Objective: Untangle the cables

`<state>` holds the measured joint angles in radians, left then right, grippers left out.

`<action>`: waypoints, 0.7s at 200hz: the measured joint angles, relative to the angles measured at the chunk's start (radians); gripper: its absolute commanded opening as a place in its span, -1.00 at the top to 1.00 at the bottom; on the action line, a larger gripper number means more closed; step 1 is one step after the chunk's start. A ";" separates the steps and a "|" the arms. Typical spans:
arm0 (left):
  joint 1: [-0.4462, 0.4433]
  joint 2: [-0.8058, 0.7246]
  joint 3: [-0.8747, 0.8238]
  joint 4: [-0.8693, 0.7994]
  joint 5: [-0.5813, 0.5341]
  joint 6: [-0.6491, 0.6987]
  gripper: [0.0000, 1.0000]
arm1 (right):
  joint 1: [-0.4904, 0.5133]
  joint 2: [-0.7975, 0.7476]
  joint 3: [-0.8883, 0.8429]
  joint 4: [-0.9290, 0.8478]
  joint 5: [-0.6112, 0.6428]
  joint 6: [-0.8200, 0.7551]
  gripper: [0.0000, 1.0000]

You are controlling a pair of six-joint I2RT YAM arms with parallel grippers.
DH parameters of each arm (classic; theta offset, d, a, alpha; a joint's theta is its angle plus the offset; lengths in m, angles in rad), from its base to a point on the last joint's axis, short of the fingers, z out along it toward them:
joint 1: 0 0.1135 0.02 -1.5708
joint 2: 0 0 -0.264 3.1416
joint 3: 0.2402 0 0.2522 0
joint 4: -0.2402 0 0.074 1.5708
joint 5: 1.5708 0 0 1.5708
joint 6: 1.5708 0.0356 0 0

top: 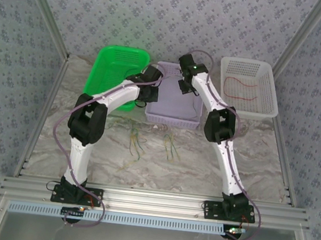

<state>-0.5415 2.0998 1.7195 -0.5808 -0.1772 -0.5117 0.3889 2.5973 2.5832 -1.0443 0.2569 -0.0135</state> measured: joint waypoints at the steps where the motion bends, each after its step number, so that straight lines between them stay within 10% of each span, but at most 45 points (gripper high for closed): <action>1: 0.000 0.000 0.000 0.000 0.000 0.000 1.00 | 0.000 -0.002 0.000 0.000 0.000 0.001 0.10; 118: 0.081 0.196 0.376 -0.114 0.005 -0.027 1.00 | 0.012 -0.565 -0.469 0.168 -0.072 0.113 0.09; 140: 0.082 0.220 0.399 -0.136 0.005 -0.014 0.41 | 0.048 -0.666 -0.660 0.237 -0.082 0.145 0.09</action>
<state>-0.4599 2.3196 2.1185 -0.7170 -0.1722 -0.5262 0.4374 1.9312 1.9232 -0.8074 0.1749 0.1314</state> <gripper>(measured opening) 0.140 0.455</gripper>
